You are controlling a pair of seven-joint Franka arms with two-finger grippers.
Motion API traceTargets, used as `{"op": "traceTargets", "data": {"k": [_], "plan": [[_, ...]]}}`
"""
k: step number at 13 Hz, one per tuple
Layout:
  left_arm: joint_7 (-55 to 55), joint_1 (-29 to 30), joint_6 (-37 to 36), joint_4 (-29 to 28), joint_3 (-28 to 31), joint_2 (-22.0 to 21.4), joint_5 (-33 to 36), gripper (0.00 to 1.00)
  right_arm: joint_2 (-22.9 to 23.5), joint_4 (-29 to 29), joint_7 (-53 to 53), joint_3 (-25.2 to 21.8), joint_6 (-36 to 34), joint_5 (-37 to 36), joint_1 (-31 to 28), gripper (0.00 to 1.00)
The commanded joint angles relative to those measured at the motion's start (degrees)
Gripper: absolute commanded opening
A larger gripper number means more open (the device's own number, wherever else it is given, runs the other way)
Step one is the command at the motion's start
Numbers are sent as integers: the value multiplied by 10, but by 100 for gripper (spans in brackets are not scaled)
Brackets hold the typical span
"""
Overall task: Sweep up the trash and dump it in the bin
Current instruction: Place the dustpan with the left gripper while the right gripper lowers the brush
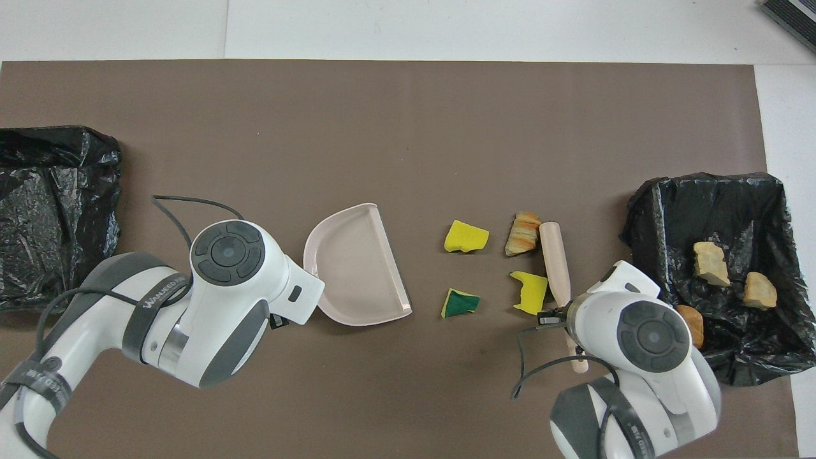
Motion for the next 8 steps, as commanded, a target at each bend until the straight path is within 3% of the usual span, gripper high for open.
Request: {"op": "traceTargets", "data": {"k": [1,8], "plan": [[-8,-14,20,-30,6,-22,12,0,-2,-10,-23,1,21,52,10,0],[-4,-60,22,-30,5,-28,12,0,112,110,17,7,29,119,85,0]]}}
